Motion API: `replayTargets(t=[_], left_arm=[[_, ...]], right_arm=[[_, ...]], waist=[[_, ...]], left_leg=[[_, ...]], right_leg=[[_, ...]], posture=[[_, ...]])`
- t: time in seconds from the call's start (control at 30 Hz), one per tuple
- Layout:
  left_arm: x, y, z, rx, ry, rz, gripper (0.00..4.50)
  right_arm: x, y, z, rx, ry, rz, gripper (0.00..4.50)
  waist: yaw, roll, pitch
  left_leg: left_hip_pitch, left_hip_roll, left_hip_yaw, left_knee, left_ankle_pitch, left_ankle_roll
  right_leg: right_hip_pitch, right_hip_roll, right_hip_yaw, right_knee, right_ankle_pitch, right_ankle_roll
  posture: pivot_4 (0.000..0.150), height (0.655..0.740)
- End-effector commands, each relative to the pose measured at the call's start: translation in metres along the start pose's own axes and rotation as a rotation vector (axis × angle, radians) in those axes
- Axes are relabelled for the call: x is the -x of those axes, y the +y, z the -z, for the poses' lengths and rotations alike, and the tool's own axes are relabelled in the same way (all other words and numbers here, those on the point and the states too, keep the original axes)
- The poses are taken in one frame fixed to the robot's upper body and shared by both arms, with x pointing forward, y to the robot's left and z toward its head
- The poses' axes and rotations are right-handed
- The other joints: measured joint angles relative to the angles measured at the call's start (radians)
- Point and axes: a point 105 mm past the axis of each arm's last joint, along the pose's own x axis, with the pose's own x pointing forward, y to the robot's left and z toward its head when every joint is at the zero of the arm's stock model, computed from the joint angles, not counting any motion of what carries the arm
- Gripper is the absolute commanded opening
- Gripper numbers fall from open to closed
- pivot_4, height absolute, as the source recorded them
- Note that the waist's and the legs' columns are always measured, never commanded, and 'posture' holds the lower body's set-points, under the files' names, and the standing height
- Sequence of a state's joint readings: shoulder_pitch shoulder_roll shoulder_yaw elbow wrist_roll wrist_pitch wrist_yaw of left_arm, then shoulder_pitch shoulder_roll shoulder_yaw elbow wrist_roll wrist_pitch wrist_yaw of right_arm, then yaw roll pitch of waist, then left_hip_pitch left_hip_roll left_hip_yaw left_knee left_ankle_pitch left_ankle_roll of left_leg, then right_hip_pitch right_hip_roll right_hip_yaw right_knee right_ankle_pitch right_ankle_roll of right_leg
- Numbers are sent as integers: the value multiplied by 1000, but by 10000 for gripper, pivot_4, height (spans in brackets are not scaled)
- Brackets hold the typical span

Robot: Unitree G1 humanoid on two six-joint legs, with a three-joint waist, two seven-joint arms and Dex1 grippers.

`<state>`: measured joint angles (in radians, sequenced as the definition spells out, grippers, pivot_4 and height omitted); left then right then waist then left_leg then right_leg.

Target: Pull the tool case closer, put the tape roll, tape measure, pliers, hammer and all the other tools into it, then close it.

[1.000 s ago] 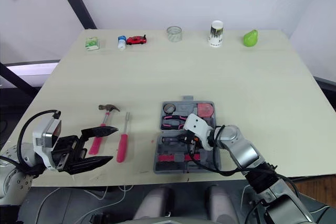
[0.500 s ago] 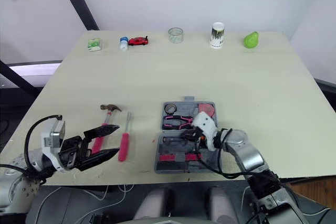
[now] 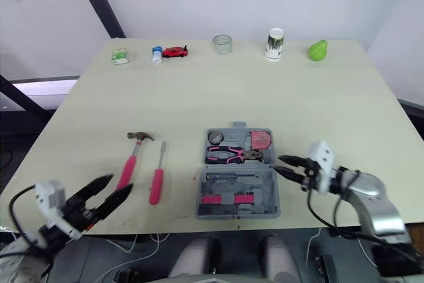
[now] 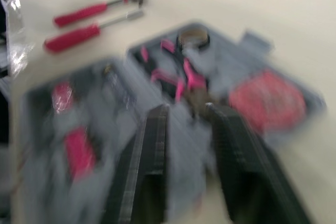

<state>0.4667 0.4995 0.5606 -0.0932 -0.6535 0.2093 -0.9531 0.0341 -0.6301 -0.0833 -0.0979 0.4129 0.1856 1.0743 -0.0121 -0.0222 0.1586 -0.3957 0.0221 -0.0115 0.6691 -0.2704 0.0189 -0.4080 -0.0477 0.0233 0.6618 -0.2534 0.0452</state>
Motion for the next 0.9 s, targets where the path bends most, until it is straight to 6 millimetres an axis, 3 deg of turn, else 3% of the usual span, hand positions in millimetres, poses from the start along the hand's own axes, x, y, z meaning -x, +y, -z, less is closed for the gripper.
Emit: replayTargets(t=[0.03, 0.1, 0.23, 0.4, 0.63, 0.8, 0.9], left_arm=[[26, 9, 7, -11, 11, -75, 45000], [33, 10, 12, -4, 22, -92, 45000], [46, 12, 21, 17, 42, -135, 45000], [48, 13, 23, 25, 40, -149, 45000], [28, 3, 6, -10, 11, -95, 45000], [4, -2, -17, -28, -27, -90, 45000], [-12, 7, -30, -55, 16, -196, 45000]], right_arm=[[46, 0, 7, 7, 21, 52, 33917], [63, 1, 14, -8, 52, 78, 44588], [102, 1, 25, -47, 99, 165, 44588], [116, 3, 31, -69, 104, 209, 44588], [82, 12, 10, -47, 19, 100, 44588], [41, 25, -31, 31, -88, -60, 44588], [20, 35, -55, 94, -141, -160, 44588]], waist=[[2, -1, 0], [1, -1, -1], [1, -1, -1], [-2, -3, -2], [0, -3, -2], [0, -3, -2], [2, -3, -2]], left_leg=[[0, 0, 0, 0, 0, 0], [0, 0, 2, 0, 0, 0], [2, 1, 4, 1, 0, 0], [3, 1, 4, 1, 0, 0], [3, 1, 3, 1, 0, 0], [3, 1, 2, 1, 0, 0], [3, 1, 1, 1, 0, 0]], right_leg=[[0, 0, 0, 0, 0, 0], [1, 0, 0, -1, -1, -2], [2, 1, 1, 0, -3, -3], [2, 1, 2, 0, -3, -3], [2, 1, 3, 0, -2, -3], [2, 1, 3, 1, -2, -3], [2, 1, 3, 1, 0, 0]], posture=[[1500, 7400], [1500, 7400], [1500, 7400], [1500, 7400], [1500, 7400], [1500, 7400], [1500, 7400]])
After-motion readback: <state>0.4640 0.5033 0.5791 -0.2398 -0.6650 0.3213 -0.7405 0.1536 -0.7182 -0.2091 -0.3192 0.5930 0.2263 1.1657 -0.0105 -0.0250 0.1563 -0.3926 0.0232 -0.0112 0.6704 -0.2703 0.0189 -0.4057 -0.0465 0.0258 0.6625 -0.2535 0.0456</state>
